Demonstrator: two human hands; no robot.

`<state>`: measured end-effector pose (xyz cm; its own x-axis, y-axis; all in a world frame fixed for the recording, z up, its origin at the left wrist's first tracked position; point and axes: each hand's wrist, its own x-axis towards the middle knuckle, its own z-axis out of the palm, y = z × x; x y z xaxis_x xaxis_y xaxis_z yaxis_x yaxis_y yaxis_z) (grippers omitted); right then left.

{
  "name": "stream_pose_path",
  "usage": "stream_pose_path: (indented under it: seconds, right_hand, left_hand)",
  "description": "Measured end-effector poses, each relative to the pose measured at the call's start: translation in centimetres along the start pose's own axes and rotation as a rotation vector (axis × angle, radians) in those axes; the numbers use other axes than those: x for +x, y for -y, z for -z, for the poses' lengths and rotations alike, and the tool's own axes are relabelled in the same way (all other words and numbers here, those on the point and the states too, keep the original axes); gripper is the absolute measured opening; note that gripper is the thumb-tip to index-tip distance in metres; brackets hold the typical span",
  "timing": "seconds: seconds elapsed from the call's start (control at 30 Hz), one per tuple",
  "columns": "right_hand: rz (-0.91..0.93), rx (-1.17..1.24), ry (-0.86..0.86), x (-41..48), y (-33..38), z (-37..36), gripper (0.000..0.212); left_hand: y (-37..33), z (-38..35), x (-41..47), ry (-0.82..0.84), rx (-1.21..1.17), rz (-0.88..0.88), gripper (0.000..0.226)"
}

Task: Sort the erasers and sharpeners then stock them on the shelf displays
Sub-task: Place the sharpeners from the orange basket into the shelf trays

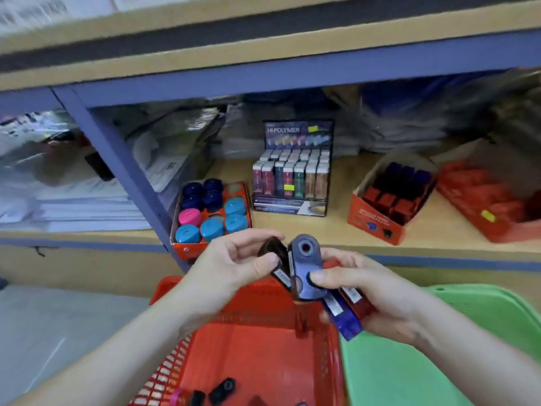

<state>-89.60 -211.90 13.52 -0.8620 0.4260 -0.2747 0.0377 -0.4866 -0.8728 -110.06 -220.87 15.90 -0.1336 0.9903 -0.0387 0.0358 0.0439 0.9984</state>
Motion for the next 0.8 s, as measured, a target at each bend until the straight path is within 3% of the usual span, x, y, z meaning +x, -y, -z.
stream_pose_path:
  seconds: [0.13,0.3,0.4,0.57,0.67,0.8]
  right_hand:
    - [0.025,-0.023,0.005,-4.6,3.1,3.5,0.051]
    - [0.043,-0.141,-0.096,-8.3,5.7,8.9,0.062]
    - [0.095,-0.251,-0.237,-9.5,6.6,12.0,0.071]
    - [0.114,-0.365,-0.459,-10.8,8.0,15.3,0.036]
    - [0.116,-0.432,-0.595,-11.2,8.6,16.9,0.02]
    - [0.08,-0.387,-0.695,-10.7,8.4,18.5,0.024]
  left_hand:
    - [-2.4,-4.7,2.0,0.126,0.046,-0.03,0.043]
    - [-4.3,-10.2,5.4,0.093,0.279,-0.12,0.028]
    - [-5.3,-12.1,8.4,0.026,0.281,-0.158,0.022]
    - [-6.5,-15.2,14.0,-0.054,0.214,-0.119,0.031]
    - [-6.2,-16.7,18.6,-0.094,0.421,-0.163,0.037]
    - [-5.0,-17.9,25.1,-0.17,0.756,-0.286,0.041]
